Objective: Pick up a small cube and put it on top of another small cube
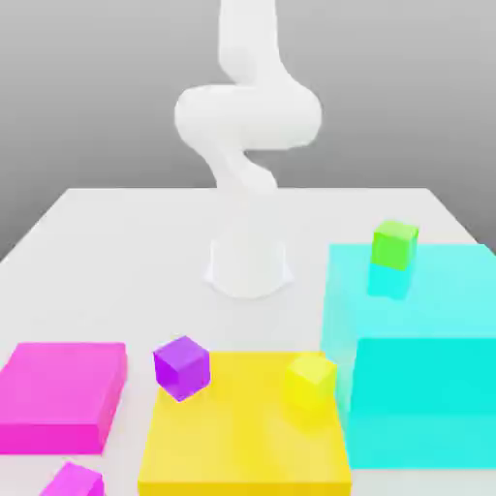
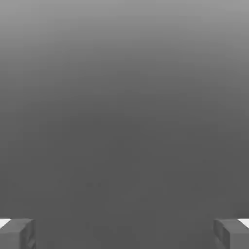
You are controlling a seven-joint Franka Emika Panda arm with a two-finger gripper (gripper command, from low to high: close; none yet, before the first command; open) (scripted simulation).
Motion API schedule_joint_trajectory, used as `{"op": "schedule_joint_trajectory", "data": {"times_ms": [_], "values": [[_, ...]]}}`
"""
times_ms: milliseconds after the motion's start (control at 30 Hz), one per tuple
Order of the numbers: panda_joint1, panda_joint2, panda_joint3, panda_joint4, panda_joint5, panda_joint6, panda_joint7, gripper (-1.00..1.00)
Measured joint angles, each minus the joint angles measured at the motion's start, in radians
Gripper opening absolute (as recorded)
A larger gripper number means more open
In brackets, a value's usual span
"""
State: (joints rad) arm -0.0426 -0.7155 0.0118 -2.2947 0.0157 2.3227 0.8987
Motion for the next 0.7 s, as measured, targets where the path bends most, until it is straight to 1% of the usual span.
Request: {"op": "schedule_joint_trajectory", "data": {"times_ms": [300, 467, 700], "values": [[-0.144, 0.307, 0.047, 0.019, 0.028, 0.083, 0.381, 0.0], [-0.208, 0.475, 0.062, 0.03, 0.018, 0.128, 0.606, 0.0], [-0.272, 0.71, 0.051, 0.045, -0.01, 0.192, 0.931, 0.0]]}}
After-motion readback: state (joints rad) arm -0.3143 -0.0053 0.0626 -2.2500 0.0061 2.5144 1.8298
